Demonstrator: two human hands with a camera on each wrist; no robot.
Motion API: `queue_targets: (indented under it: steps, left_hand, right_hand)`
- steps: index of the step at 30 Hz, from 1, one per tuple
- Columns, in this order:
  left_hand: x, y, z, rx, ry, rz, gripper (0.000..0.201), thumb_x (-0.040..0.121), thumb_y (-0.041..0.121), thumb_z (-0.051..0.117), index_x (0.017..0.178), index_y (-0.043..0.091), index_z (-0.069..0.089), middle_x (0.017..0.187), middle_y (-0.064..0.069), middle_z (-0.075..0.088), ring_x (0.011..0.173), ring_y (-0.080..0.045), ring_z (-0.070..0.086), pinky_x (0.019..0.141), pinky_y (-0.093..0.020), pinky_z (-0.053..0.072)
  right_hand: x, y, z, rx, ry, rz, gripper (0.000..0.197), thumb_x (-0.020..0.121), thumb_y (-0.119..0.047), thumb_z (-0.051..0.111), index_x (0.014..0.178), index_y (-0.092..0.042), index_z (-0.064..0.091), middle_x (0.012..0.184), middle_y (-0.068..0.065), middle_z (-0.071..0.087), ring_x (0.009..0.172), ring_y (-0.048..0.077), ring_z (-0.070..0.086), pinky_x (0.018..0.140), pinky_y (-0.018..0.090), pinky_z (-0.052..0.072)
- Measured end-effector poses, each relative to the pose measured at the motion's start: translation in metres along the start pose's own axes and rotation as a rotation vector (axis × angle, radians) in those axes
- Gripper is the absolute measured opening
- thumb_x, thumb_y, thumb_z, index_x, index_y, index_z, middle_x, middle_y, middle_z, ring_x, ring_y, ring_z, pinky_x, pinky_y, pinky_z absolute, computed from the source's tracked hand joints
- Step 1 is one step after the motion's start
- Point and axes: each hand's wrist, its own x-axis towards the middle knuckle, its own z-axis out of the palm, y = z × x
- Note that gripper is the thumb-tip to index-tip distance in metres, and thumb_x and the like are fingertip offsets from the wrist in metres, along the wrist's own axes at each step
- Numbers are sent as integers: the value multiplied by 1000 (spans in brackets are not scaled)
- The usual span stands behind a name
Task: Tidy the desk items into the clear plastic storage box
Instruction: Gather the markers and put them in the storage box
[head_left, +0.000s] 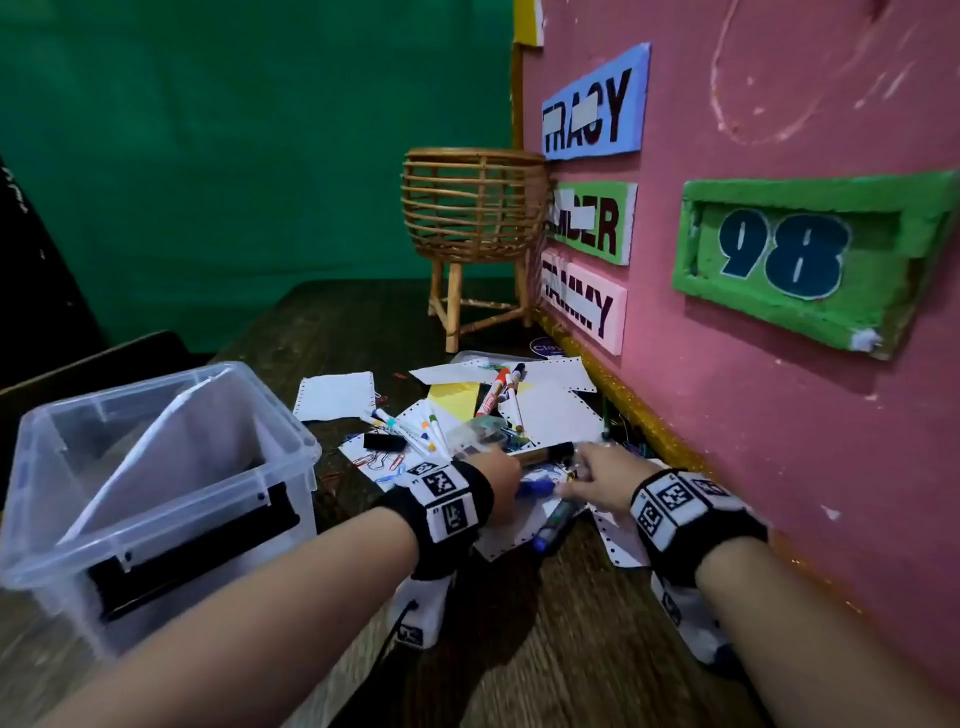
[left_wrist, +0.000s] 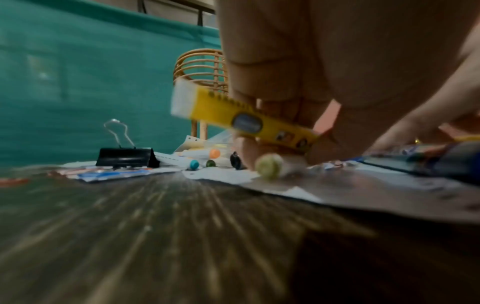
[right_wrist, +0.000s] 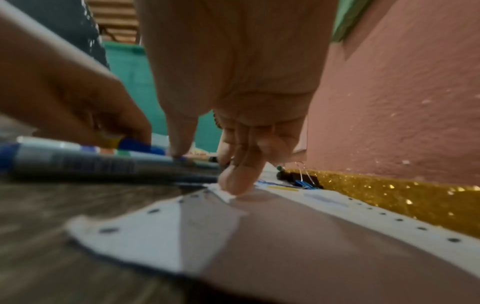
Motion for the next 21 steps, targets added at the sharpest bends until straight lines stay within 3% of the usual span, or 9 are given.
queue_targets:
  steps: [3,5,8,11,14,17,19,21]
  left_hand:
    - [5,-4,4,-70,86,-64,29,93,18,43,118,5,52,118,-14,60,105,-29,61,82,-35,50]
    - [9,-7,6,-96,202,-83,33,92,14,44,124,7,45,125,-12,54,110,-28,58,85,-36,48]
    - [19,-10,5,-106,292,-69,35,91,13,45,125,8,45,129,-12,50,117,-28,52,90,-38,47]
    - [30,-13,3,-71,239,-66,37,91,29,50,123,10,51,126,-10,54,118,-28,52,89,-38,48]
    - [32,-12,1,-31,93,-47,38,90,40,54,112,10,58,110,-9,60,101,-26,62,75,-32,49]
    - [32,-10,1,-60,43,-52,29,92,37,49,97,10,58,94,-9,58,92,-26,64,76,-33,53]
    - [30,-10,0,-189,150,-73,26,93,33,48,102,9,53,102,-13,60,97,-29,62,76,-36,50]
    - [28,-8,-4,-325,321,-85,29,94,29,46,113,6,45,108,-16,61,97,-34,60,70,-36,44]
  right_hand:
    - [4,-4,3,1,33,104,53,81,-38,62,122,-10,44,96,3,52,87,20,57,61,26,41]
    - [5,-6,5,-22,22,154,58,79,-29,64,125,-6,37,97,5,51,90,23,57,65,28,41]
    - [5,-3,4,-69,43,224,62,81,-17,62,131,0,30,119,14,54,106,28,58,69,28,41]
    - [3,-2,2,-114,88,287,44,89,-12,52,129,-1,39,133,17,39,107,29,58,76,29,45]
    - [4,-1,-2,-2,223,314,37,91,-8,47,127,0,40,134,20,35,109,33,56,82,33,46]
    - [5,-2,-5,84,400,246,33,91,-9,45,121,3,40,126,22,46,108,37,55,83,37,46]
    - [4,-2,-5,172,496,213,32,92,-15,46,118,3,41,110,20,55,92,35,57,71,36,45]
    - [3,1,-7,312,583,172,29,95,-24,45,109,0,42,81,11,55,71,28,52,56,29,37]
